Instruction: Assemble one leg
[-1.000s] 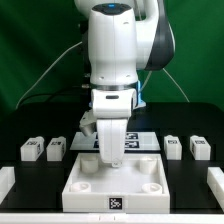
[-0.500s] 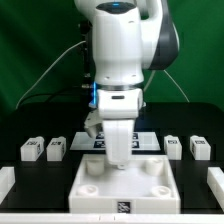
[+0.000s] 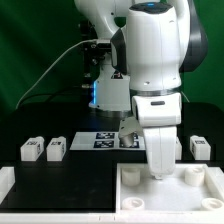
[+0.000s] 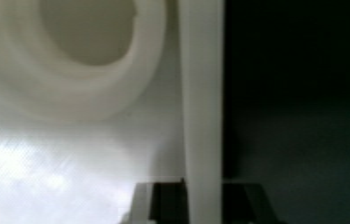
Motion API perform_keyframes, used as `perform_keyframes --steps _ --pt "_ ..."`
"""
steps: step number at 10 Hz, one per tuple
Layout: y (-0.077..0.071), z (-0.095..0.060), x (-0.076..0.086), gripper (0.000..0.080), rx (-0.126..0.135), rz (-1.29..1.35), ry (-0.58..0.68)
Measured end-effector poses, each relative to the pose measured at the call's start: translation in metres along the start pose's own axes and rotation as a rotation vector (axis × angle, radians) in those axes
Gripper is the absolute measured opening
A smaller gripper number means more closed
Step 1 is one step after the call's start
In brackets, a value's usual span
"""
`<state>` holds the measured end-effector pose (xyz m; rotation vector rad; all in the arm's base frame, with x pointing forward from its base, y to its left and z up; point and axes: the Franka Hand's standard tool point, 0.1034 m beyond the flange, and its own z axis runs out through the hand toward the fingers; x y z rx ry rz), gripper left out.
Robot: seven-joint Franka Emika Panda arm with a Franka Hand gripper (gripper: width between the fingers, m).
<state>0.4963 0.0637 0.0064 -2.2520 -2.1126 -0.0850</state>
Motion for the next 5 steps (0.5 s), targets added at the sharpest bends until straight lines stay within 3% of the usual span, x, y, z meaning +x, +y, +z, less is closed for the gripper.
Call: perform_keyframes --steps 2,4,5 --pt "0.0000 0.0002 -0.0002 0.0055 0.027 -0.001 -0.007" --pt "-0.0004 0.0005 -0.0005 0.0055 0.026 -0.006 -0.009" --pt "-0.0004 0.0006 -0.0010 0.0163 0.026 -0.005 -0.009"
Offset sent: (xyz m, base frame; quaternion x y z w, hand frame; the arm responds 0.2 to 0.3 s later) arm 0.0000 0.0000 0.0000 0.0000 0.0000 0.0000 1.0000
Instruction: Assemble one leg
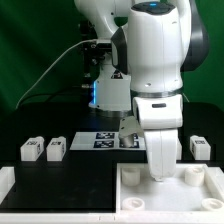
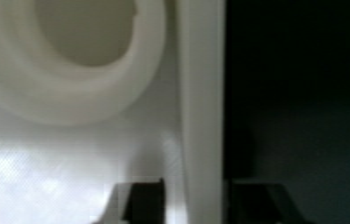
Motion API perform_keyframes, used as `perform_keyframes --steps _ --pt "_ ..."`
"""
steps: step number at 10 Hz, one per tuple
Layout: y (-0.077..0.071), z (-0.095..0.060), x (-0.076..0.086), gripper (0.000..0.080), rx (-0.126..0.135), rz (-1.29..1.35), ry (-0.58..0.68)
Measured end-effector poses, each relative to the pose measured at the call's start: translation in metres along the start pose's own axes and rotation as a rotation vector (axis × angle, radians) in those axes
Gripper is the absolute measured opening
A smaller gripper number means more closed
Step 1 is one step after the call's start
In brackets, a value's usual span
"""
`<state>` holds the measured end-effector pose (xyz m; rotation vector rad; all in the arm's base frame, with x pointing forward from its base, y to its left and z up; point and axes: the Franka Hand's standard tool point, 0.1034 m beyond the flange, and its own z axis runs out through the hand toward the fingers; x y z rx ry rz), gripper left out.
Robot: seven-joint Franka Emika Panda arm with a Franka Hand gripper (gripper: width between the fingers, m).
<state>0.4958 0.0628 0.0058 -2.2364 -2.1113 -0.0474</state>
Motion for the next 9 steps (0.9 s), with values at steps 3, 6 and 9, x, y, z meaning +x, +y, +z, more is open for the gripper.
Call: perform_keyframes --steps 3,6,9 --pt "0.0000 0.0001 -0.0007 0.0482 0.000 0.002 0.000" --pt "0.0000 0.0002 -0.0011 0.0638 0.000 0.002 0.000" --pt "0.0000 0.0003 -0.0016 0.0649 0.001 0.003 0.000"
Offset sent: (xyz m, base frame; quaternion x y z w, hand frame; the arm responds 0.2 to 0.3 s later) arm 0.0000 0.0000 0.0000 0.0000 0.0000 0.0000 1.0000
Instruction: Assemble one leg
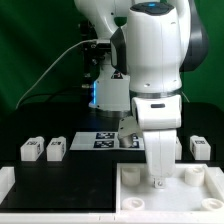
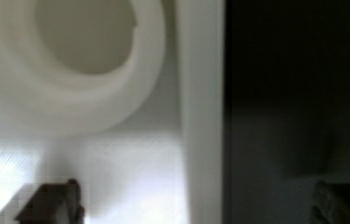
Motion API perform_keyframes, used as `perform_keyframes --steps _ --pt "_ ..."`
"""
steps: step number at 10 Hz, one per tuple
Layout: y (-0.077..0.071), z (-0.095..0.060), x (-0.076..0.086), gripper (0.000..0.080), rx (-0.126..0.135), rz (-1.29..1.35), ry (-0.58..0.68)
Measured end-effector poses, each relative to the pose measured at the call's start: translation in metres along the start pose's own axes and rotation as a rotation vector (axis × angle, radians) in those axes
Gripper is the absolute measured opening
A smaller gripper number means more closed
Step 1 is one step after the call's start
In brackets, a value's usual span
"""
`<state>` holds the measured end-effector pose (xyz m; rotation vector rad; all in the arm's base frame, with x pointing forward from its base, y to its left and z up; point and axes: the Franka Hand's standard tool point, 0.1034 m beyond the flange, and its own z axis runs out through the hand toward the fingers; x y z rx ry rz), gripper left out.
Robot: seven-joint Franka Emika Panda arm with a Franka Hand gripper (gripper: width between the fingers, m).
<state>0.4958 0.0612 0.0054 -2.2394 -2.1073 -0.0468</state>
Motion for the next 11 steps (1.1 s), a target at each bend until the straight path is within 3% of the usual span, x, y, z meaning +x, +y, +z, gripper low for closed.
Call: perform_keyframes --steps 3,5,7,9,10,11 --pt "0.001 -0.003 0.000 0.0649 -0.004 0.036 0.001" --pt "0.004 -0.030 0.006 0.0649 -0.041 0.121 -0.005" --pt "-0.013 -0.041 0.028 0.0649 -0.052 0.363 0.009" --pt "-0.025 -0.052 0.061 0.0649 -0.052 0.707 0.036" --pt "-0.026 -0.056 0.078 0.0649 -0.048 0.856 0.053" --pt "-0.018 -0.064 0.097 0.0649 -0.045 1.079 0.092"
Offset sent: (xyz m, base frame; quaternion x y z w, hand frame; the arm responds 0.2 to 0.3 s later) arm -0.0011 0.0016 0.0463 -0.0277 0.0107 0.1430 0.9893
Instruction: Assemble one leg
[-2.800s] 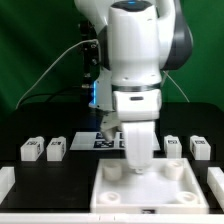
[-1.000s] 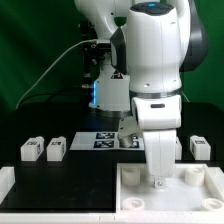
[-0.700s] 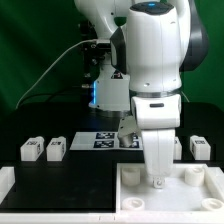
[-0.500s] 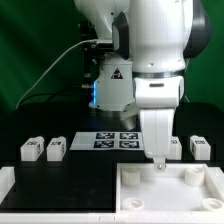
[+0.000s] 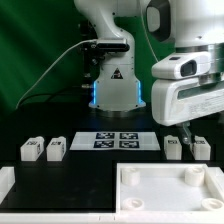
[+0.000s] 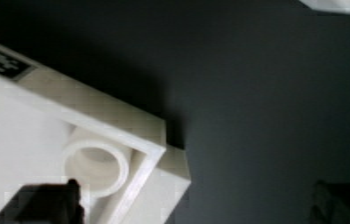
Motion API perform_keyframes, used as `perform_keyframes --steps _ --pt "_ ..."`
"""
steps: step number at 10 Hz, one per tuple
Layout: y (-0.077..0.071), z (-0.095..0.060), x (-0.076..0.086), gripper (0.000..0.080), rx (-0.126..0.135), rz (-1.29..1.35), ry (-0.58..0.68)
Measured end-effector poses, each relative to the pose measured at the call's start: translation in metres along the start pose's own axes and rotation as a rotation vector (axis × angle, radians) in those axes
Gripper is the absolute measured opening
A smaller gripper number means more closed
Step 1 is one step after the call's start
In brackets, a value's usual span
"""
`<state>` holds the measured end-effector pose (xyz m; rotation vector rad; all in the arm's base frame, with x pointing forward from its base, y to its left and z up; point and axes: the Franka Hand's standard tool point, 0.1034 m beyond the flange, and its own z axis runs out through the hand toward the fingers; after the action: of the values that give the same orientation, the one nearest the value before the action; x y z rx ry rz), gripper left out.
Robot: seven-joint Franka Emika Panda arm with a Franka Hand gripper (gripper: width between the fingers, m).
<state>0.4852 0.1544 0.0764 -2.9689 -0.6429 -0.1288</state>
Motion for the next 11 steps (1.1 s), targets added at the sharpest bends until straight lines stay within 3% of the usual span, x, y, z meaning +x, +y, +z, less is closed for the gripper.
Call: perform_keyframes --steps 2,4,8,9,11 --pt "0.003 0.003 -0.004 0.0649 0.006 0.149 -0.005" --pt "-0.016 0.013 -0.011 0.0649 0.022 0.490 -0.034" --pt "-0.039 0.030 -0.034 0.0649 0.025 0.485 -0.116" --pt "-0.036 0.030 -0.038 0.0649 0.033 0.460 -0.161" --pt "-0.033 0.028 -0.041 0.0649 0.066 0.447 -0.387"
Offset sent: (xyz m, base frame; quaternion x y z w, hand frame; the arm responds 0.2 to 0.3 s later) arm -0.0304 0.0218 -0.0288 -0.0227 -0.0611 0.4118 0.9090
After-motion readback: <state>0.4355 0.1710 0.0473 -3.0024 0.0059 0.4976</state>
